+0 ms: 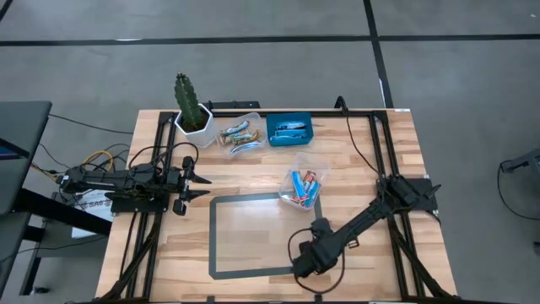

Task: Pick and place Granola Bars by type
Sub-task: Put the red granola bar into the bottom transparent bin

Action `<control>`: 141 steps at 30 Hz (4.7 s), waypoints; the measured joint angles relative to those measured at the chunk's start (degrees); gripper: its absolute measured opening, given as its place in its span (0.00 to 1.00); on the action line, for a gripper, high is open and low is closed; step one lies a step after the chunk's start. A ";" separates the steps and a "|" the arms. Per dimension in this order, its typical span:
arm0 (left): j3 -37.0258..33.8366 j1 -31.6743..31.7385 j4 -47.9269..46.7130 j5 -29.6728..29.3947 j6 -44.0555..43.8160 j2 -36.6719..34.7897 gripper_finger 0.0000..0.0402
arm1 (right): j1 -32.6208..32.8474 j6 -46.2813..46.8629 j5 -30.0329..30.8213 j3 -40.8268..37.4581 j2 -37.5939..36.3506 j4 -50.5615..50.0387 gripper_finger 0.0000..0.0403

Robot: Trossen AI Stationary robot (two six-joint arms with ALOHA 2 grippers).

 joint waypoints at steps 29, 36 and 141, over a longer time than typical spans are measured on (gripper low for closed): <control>0.01 0.00 0.00 0.00 0.00 0.00 0.34 | -3.54 -9.27 -0.41 -1.27 0.09 9.25 0.22; 0.00 0.01 0.00 0.00 0.00 0.00 0.34 | -3.99 -12.20 0.53 -1.27 0.08 8.10 0.31; 0.01 0.01 0.00 0.00 0.00 0.00 0.34 | -23.87 -33.22 29.19 -22.25 -20.57 26.57 0.12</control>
